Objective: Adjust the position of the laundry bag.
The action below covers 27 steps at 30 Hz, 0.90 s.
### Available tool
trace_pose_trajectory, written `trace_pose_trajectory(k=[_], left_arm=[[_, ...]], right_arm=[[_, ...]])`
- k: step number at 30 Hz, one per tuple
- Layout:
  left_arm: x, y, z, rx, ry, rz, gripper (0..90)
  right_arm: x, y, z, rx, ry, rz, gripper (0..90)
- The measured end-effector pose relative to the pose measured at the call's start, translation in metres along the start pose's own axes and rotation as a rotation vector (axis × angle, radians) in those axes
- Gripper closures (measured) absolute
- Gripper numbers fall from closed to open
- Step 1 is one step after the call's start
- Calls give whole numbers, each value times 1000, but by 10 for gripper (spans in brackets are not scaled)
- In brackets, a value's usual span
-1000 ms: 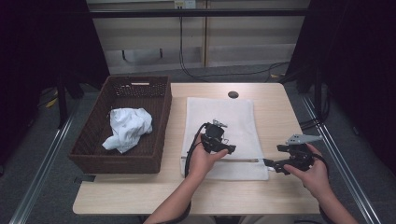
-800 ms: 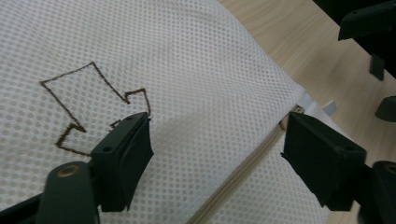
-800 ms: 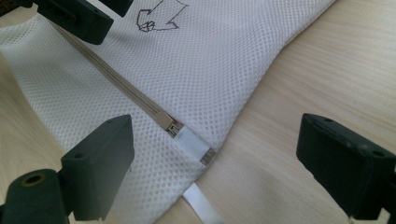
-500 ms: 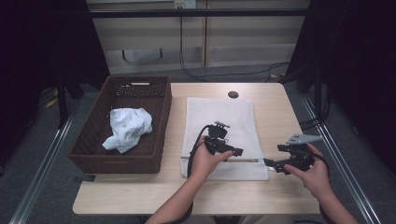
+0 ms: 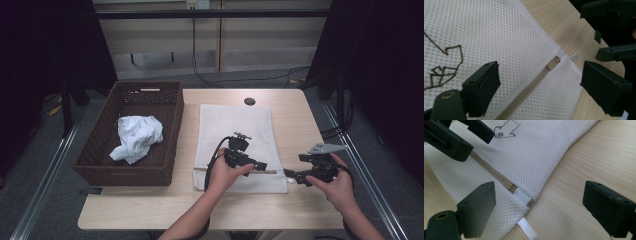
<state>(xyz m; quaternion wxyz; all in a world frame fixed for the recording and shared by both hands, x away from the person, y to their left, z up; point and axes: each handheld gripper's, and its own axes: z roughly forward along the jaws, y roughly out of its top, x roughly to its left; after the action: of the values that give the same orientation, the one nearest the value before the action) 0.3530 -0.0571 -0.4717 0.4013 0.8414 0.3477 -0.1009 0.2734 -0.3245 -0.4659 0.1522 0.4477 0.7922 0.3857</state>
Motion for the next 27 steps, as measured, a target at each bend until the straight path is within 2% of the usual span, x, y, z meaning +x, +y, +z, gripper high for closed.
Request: trace_pose_trajectory(k=[1, 2, 3, 6, 10, 11, 12, 13, 14, 16, 18, 19, 20, 21, 23, 24, 25, 27], left_arm=[[-1, -1, 2, -14, 1, 25, 164], [-2, -1, 3, -19, -5, 30, 176], [-4, -1, 5, -25, -41, 33, 214], [-7, 0, 7, -26, -44, 45, 228], [-10, 1, 9, -20, -52, 23, 281], [-10, 1, 10, -20, -66, 17, 281], [-12, 1, 11, -8, -74, 24, 361], [-12, 1, 11, -8, -74, 24, 398], [-13, 1, 13, -1, -77, 22, 398], [-13, 1, 15, 19, -75, 3, 420], [-12, 0, 18, 25, -90, -17, 500], [-11, 0, 20, 62, -89, -46, 526], [-10, -1, 23, 50, -92, -69, 543], [-10, -1, 23, 50, -92, -69, 560], [-7, -2, 28, 72, -87, -109, 582], [-7, -2, 28, 72, -87, -109, 588], [-7, -2, 31, 63, -83, -149, 600], [-7, -2, 33, 59, -91, -166, 625]], right_arm=[[0, 0, 0, 2, 0, 6, 109], [0, 0, -1, 2, 2, 5, 109], [0, 0, -1, -1, -3, 2, 109], [-1, 0, -2, -3, -7, 6, 109], [-1, 0, -3, -2, -8, 10, 109], [-1, 0, -3, -2, -8, 10, 109], [-1, 0, -3, -6, -6, 5, 109], [-1, 0, -3, -6, -6, 5, 109], [-1, 0, -3, -4, -8, 7, 110], [-1, 0, -3, 1, -8, 6, 110], [-1, 0, -2, 2, -11, 4, 110], [-1, 0, -2, 4, -11, 1, 110], [-1, 0, -1, 2, -14, 1, 110], [-1, 0, -1, 2, -14, 1, 110], [-2, 0, -2, -1, -11, -2, 109], [-2, -1, -2, 0, -14, 0, 109], [-2, -1, -2, 0, -15, 0, 109], [-3, -1, -2, 0, -16, 2, 109]])
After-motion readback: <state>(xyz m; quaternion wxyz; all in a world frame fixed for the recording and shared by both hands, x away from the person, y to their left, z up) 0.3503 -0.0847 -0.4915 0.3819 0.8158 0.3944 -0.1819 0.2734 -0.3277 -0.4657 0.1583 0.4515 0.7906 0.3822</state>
